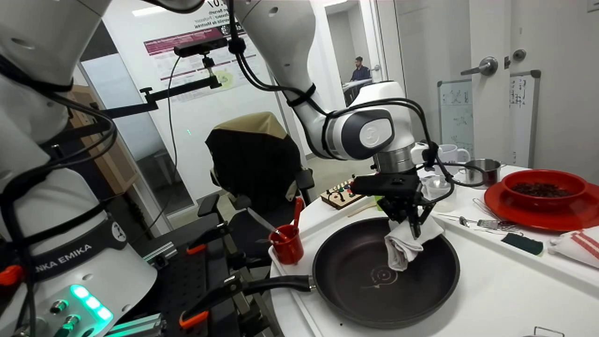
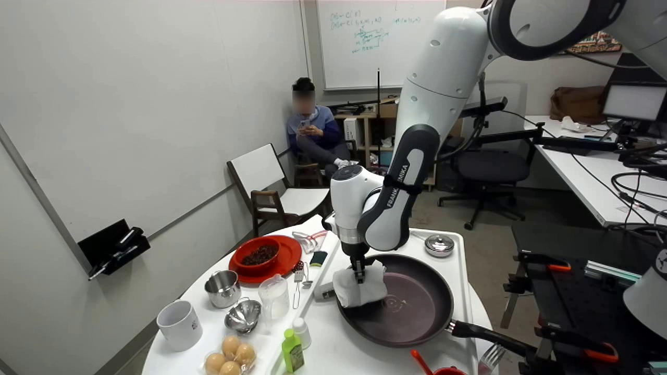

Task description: Use the tea towel on the tray to wipe the pan

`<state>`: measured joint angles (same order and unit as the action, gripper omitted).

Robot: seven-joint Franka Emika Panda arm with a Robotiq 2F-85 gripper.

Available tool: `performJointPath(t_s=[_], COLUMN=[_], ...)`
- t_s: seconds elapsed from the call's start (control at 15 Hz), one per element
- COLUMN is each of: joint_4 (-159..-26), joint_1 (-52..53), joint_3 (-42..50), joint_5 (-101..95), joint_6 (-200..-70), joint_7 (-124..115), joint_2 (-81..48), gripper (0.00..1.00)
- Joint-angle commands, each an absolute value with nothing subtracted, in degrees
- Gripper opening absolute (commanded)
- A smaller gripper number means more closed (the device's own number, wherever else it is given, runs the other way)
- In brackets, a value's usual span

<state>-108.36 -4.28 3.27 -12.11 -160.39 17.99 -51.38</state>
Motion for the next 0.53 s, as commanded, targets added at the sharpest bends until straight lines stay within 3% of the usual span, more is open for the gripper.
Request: performJointPath(t_s=[0.0,0.07,0.13,0.47], joint_4=[-108.1,-108.1,-106.8,-107.2], joint_1=[-4.7,-4.7,-5.8,-5.0], joint_3=[2.9,2.9,2.6,3.3], joint_5=[-12.8,-12.8,-11.9,-12.8], joint_6=[-160.2,-160.2,-159.2,-160.5], joint_7=[17.6,17.6,17.5,17.3], joint_2=[-51.5,-51.5,-52.1,-53.8], gripper=[0.16,0.16,0.07,0.08])
